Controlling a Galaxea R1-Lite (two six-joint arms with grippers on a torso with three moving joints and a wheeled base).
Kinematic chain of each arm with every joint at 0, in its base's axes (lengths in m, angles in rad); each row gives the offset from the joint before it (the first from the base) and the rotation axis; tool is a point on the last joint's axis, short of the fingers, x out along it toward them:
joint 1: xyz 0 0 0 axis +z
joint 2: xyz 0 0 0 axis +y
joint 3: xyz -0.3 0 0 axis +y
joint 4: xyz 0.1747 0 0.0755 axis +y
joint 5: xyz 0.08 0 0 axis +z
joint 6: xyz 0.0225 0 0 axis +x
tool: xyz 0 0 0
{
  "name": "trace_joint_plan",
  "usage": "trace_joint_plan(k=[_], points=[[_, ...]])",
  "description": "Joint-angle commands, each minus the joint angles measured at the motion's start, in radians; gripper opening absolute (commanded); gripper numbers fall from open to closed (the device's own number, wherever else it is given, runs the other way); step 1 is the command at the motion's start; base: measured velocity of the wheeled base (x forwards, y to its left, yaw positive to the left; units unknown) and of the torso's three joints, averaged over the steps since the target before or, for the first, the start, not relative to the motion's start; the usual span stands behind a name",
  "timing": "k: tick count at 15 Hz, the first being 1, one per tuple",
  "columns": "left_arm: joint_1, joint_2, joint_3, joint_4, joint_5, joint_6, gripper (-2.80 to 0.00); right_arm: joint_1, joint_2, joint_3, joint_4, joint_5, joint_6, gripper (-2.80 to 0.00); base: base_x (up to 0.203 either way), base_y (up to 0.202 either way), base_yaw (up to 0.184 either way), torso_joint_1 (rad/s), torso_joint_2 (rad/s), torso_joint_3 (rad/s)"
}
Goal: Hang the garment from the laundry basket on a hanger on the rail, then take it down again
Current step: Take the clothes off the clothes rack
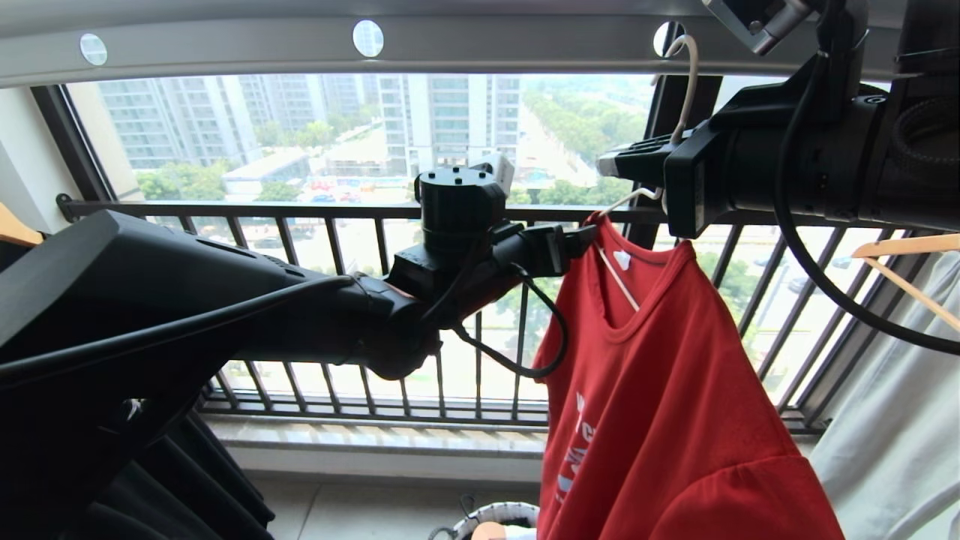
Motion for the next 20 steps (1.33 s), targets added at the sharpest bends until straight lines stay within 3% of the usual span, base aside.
trace_joint_plan(k=[1,9,20], points=[[0.0,0.009,-0.018,-0.001,0.001,-0.002,0.0,0.001,0.0,0.0,0.0,0.0,-0.002,-2.8,0.0,0.0,0.0,0.0,0.0,0.0],[0.0,0.055,-0.083,0.007,0.003,0.014,0.0,0.001,-0.003,0.001,0.0,0.0,-0.002,-2.8,0.0,0.0,0.0,0.0,0.0,0.0],[0.005,0.127,-0.142,0.002,0.014,0.086,0.0,0.001,-0.002,0.0,0.0,0.0,-0.002,-2.8,0.0,0.0,0.0,0.0,0.0,0.0]])
